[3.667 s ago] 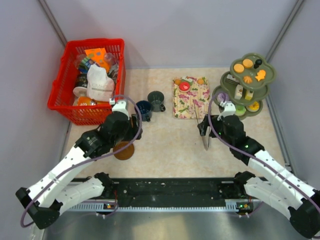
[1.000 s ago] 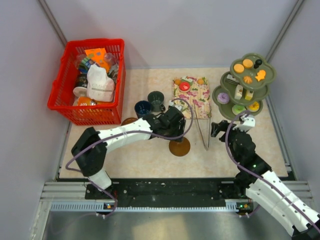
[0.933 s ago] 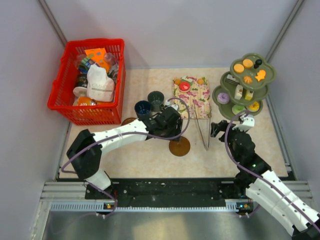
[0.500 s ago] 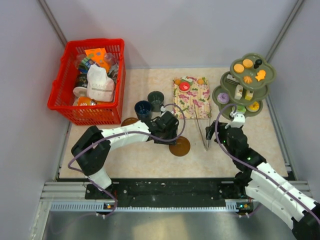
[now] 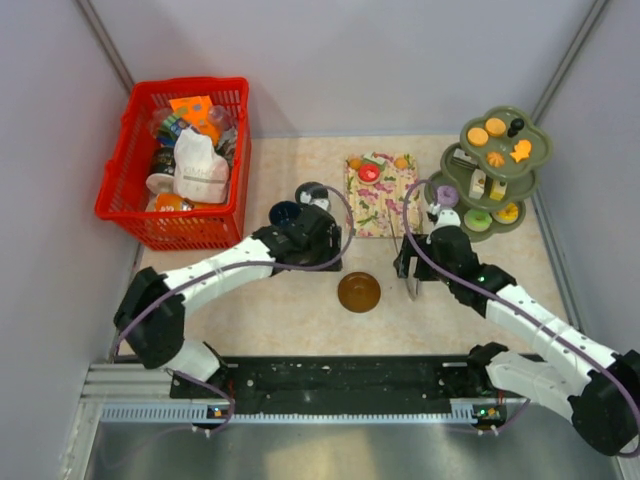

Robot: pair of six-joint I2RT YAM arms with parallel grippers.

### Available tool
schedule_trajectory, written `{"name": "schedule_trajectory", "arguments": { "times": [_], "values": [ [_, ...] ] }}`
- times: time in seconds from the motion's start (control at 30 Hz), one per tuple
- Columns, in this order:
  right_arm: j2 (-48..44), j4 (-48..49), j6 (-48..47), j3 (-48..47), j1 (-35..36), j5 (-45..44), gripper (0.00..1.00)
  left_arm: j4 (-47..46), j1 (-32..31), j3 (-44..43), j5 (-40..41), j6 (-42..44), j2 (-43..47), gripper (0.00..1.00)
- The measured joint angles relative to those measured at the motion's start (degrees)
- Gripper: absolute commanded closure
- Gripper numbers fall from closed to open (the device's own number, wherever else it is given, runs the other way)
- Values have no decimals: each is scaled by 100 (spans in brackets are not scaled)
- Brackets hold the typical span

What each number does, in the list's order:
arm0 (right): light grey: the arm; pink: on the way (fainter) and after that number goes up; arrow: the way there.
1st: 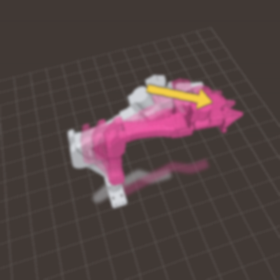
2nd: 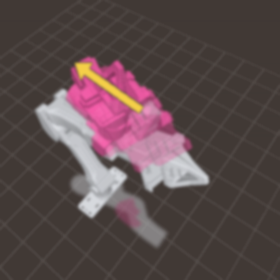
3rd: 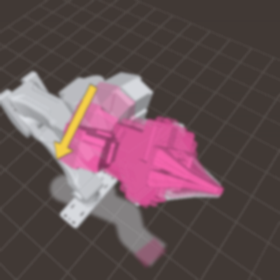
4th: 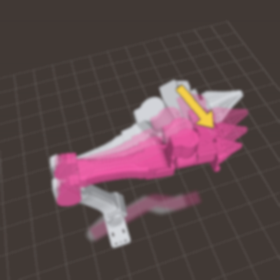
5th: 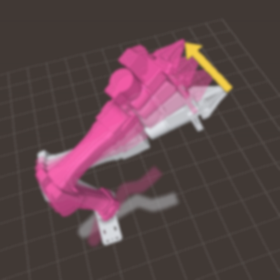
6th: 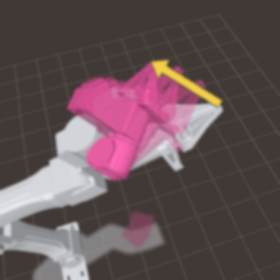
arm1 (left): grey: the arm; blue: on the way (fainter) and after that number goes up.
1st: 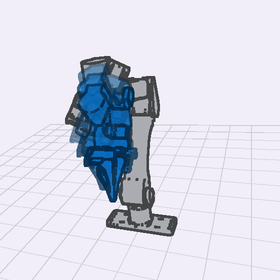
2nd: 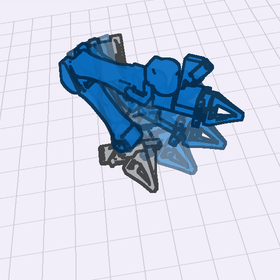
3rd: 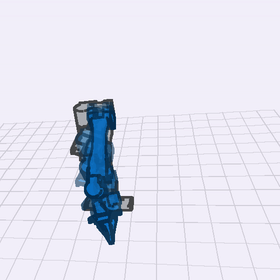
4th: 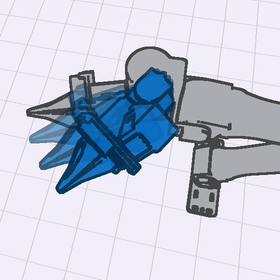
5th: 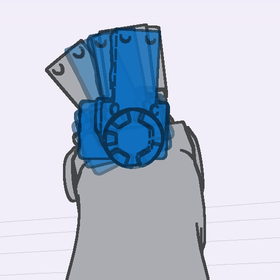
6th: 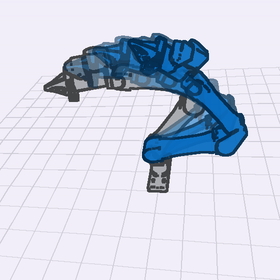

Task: Serve the afternoon tea
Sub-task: Pick up the clamp from the tray.

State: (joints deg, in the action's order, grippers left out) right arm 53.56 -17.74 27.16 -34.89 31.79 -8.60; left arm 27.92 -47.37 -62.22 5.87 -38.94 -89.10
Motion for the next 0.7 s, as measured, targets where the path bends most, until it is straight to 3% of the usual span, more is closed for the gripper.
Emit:
{"name": "schedule_trajectory", "arguments": {
  "times": [0.13,0.3,0.4,0.57,0.7],
  "values": [
    [291,-411,17,-168,0,15,20,188,575,-92,66,304,745,31],
    [579,-745,44,-326,0,9,21,378,1386,-623,404,988,1744,18],
    [691,-949,50,-450,0,-39,21,345,1528,-1189,774,1537,2251,12],
    [848,-1239,94,-647,-96,-129,30,-457,1547,-1565,1593,2540,3185,6],
    [1032,-1366,140,-776,-461,-59,42,-1580,1624,-885,2293,3152,3871,6]
  ]
}}
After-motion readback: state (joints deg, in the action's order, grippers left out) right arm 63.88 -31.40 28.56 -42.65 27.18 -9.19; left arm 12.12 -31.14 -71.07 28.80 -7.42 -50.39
